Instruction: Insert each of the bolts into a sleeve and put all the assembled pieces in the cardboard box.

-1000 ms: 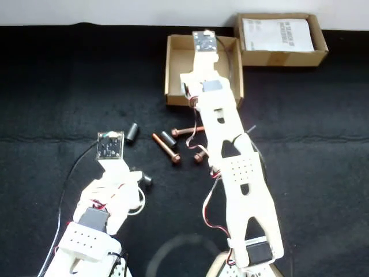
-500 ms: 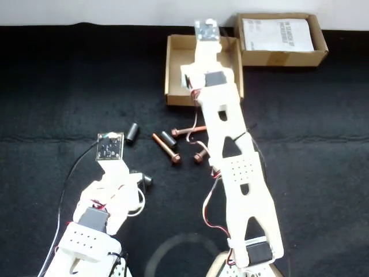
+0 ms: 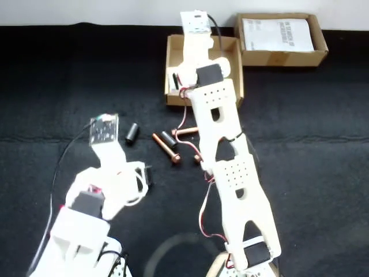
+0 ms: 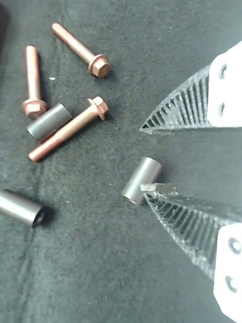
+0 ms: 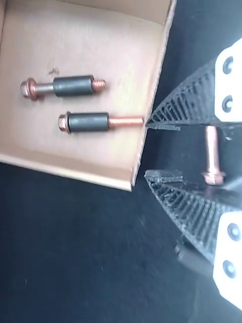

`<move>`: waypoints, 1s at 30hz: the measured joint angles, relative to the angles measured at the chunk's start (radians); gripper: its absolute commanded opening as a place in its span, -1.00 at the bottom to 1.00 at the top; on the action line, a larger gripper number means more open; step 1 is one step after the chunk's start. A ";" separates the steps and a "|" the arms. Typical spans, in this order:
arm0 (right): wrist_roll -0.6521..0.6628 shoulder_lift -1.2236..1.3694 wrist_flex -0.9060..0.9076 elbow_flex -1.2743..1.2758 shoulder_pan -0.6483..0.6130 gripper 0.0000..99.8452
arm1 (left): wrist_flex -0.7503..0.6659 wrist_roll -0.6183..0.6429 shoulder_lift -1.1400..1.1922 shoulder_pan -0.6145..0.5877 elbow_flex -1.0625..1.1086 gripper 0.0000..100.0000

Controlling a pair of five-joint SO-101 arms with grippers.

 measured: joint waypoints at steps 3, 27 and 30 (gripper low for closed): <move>-0.003 -0.038 0.034 -0.002 -0.018 -0.75 | 0.071 0.014 0.199 0.000 -0.169 -0.66; -0.034 -0.017 0.080 -0.006 -0.074 -0.75 | 0.245 0.190 0.746 -0.166 -0.606 -0.66; -0.034 0.025 0.080 -0.006 -0.077 -0.75 | 0.245 0.137 0.752 -0.176 -0.624 -0.66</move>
